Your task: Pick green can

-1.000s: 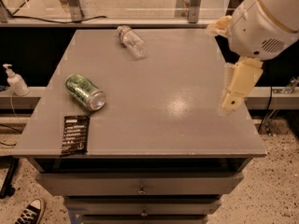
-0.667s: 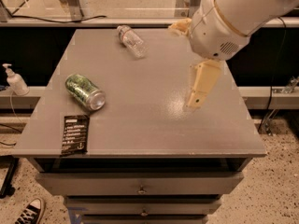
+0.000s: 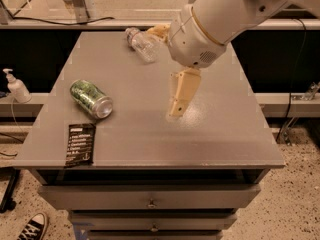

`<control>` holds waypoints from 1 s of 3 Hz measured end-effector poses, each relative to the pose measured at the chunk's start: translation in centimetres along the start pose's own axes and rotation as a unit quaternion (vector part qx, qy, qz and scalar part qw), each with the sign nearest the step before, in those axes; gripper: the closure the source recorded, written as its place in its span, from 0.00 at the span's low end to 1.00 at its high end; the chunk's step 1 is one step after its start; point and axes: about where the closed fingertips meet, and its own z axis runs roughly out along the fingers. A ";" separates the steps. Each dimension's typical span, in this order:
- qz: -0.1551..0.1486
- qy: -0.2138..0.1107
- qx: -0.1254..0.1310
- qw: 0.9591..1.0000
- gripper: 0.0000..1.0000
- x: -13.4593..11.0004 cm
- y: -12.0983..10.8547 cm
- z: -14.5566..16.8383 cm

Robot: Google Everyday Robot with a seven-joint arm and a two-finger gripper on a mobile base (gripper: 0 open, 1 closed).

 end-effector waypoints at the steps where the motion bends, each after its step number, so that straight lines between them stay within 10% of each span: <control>1: -0.044 -0.014 -0.011 0.999 0.00 -0.6 -0.5 2.0; 3: -0.222 -0.008 -0.041 0.974 0.00 -4.8 -3.5 8.8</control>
Offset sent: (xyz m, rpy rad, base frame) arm 0.0343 0.1125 -0.0505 -0.1167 -0.2109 0.4717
